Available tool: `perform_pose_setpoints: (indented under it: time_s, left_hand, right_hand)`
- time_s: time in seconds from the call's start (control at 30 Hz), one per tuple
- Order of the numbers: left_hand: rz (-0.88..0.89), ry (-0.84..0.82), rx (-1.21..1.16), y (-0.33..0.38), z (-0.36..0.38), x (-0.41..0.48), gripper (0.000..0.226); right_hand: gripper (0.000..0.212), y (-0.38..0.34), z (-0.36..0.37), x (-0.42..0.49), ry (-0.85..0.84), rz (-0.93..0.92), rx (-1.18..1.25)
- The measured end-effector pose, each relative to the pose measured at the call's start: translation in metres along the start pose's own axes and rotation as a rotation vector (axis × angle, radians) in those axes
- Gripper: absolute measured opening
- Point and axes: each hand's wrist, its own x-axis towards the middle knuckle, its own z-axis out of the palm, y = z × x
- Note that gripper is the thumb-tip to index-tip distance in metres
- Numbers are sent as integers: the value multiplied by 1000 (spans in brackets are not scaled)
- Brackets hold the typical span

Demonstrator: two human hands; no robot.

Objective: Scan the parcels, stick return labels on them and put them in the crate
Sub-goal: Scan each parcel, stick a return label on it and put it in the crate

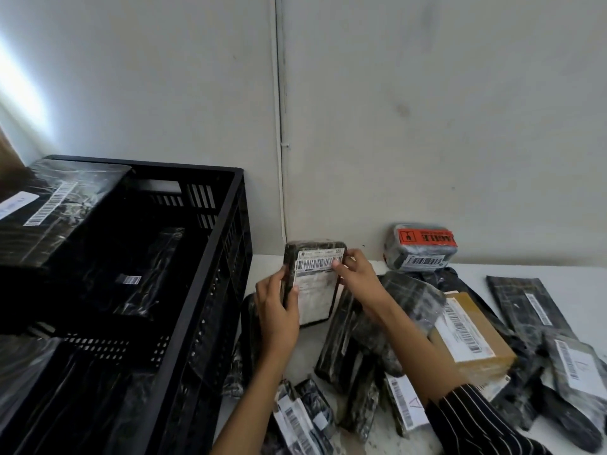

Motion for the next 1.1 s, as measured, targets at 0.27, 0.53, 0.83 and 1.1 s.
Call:
perform_pose_setpoints:
  time_s: [0.27,0.53,0.83,1.1]
  left_hand:
    - [63,-211,-298,71,-27,-33,45]
    - [-93,-370,-513,117,-2,-138,37]
    - [-315,-540,-618,130,63,-278,36]
    - [-373,-623,-538,132,94,-325,32]
  right_hand:
    - [24,-42,-34,-63,129,-128,129]
    - [24,-35,-127,-189,161,-155,81]
    - [11,81,-261,-337,328,-16,-290]
    - [59,194,-355,-387,777,291,-1140]
